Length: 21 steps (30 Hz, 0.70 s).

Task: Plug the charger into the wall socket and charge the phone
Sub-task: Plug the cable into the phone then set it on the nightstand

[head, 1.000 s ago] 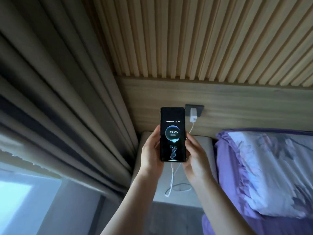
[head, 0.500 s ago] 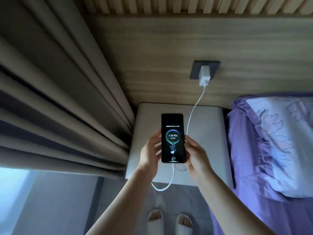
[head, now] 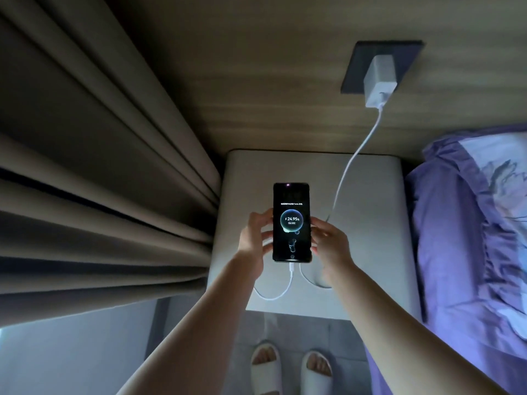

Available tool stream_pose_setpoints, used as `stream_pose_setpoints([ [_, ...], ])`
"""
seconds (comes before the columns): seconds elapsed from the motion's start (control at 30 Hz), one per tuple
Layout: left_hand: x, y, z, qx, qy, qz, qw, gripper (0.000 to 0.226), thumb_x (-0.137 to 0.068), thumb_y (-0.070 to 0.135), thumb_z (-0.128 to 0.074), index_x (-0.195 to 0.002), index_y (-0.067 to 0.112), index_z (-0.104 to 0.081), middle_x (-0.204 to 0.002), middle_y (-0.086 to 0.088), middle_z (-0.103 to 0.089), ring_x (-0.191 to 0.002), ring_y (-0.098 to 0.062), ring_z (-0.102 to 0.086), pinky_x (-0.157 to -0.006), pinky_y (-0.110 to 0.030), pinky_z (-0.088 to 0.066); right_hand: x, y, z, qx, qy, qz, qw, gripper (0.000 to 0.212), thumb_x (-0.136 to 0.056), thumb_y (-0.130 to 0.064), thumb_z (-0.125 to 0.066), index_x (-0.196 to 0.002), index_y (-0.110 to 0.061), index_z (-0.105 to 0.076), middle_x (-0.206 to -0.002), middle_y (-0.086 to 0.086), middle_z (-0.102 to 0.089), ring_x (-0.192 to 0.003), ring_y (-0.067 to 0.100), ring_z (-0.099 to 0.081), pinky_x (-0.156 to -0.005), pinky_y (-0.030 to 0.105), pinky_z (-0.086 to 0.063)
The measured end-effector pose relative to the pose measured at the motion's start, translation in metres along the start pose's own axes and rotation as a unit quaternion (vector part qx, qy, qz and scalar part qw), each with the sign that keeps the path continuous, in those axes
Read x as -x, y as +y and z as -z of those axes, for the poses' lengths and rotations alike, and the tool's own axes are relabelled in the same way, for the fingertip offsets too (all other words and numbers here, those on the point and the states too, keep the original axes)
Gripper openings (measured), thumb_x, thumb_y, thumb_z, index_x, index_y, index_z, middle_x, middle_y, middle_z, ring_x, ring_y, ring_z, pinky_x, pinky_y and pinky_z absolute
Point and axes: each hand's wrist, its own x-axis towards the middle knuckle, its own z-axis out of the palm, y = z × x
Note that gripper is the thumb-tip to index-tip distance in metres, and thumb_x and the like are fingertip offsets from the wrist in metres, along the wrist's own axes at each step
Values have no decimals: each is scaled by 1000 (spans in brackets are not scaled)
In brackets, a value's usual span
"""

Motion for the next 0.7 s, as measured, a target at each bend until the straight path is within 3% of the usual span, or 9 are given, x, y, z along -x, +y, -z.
stream_pose_setpoints([
  [0.13,-22,-9,2,-17,0,23,1000,33,-90,23,-33,-90,20,-66,-90,2,-64,-85,-19,-56,-80,-33,-42,-25,8,-4,72,2,-17,997,47,-81,6,-37,-78,-25,-73,-79,7,-65,-69,19,-53,-65,27,-42],
  [0.27,-36,-16,2,-42,12,49,998,34,-89,22,-33,-95,20,-66,-91,5,-64,-87,-17,-54,-78,-32,-39,-37,16,-5,112,-12,-13,994,42,-81,8,-38,-87,-16,-72,-66,-3,-62,-49,5,-55,-45,14,-40],
  [0.37,-43,-16,1,-38,17,60,997,37,-89,23,-32,-106,17,-65,-96,2,-63,-91,-17,-54,-81,-34,-40,-47,22,-9,145,-28,-8,989,39,-79,3,-45,-93,-19,-74,-82,-1,-75,-77,22,-70,-68,32,-56],
  [0.43,-48,-14,1,-24,16,63,998,37,-89,22,-33,-107,16,-65,-93,2,-64,-85,-15,-57,-75,-31,-44,-54,25,-12,158,-37,-15,987,39,-79,-2,-47,-95,-24,-75,-93,1,-78,-90,25,-72,-83,41,-57],
  [0.5,-51,-13,0,-25,15,65,997,35,-89,22,-33,-106,16,-64,-90,3,-64,-81,-14,-58,-72,-29,-45,-61,31,-13,174,-48,-23,983,41,-76,-5,-46,-95,-28,-74,-93,2,-77,-93,27,-72,-86,45,-58],
  [0.6,-56,-14,2,-30,15,62,998,31,-91,21,-33,-91,18,-64,-86,1,-65,-78,-14,-58,-70,-28,-45,-74,43,-14,229,-47,-2,972,35,-71,-12,-45,-90,-26,-71,-88,8,-75,-92,37,-69,-77,43,-58],
  [0.7,-63,-17,3,-38,20,59,997,33,-93,21,-31,-82,21,-63,-81,2,-66,-78,-13,-59,-69,-27,-46,-73,37,-18,290,-50,32,955,35,-76,-29,-43,-98,-25,-70,-100,9,-74,-98,32,-67,-89,46,-54],
])
